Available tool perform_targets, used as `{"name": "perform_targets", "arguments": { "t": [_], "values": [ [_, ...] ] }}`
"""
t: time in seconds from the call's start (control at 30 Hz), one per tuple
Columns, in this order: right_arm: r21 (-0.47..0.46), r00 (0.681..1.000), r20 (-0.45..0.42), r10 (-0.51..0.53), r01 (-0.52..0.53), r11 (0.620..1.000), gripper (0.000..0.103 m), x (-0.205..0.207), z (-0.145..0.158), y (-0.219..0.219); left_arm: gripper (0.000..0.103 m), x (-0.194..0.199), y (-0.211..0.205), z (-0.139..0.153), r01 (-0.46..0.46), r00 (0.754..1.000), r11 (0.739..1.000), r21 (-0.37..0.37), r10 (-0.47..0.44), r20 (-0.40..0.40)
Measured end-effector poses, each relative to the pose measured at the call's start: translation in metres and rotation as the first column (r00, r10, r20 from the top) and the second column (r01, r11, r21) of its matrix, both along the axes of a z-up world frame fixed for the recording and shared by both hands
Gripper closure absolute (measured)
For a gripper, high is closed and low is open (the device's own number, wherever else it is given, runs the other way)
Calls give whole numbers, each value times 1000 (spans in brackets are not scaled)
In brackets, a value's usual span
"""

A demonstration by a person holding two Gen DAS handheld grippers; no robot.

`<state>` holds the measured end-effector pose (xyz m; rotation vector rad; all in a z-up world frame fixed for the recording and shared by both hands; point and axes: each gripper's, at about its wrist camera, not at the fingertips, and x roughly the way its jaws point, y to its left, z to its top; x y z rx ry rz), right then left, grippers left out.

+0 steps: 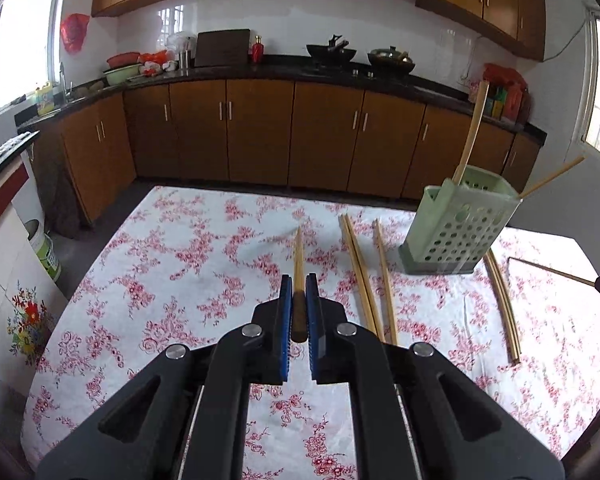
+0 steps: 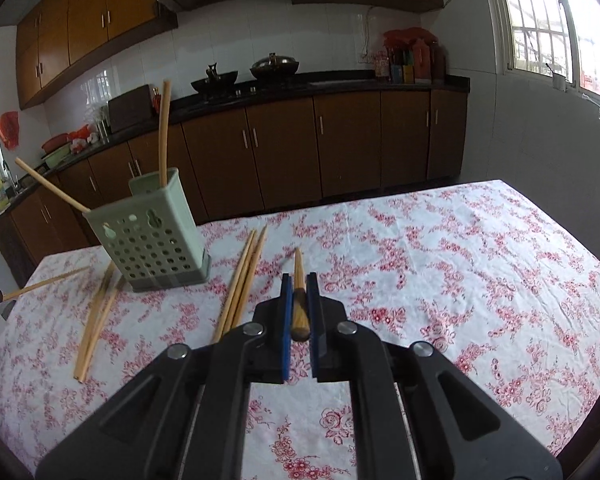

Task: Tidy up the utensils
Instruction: 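Lift both chopsticks and insert them upright into the green holder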

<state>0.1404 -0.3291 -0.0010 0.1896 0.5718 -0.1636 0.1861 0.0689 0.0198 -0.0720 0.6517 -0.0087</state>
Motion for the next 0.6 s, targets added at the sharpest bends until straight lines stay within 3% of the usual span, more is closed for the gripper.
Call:
{"name": "perform_targets", "arguments": {
  "t": [0.23,0.47,0.6],
  "values": [
    [4,996,87,-3,2,1000,95,0,31,-3,96,-5,-3,37,8,994,999,-34,-4,112],
    [9,994,110,10,-11,1000,95,4,43,-2,96,-2,-8,52,18,990,1000,-18,-16,137],
    [12,988,148,39,-41,999,95,0,66,2,96,-6,-11,68,45,987,999,-29,-40,157]
  ]
}}
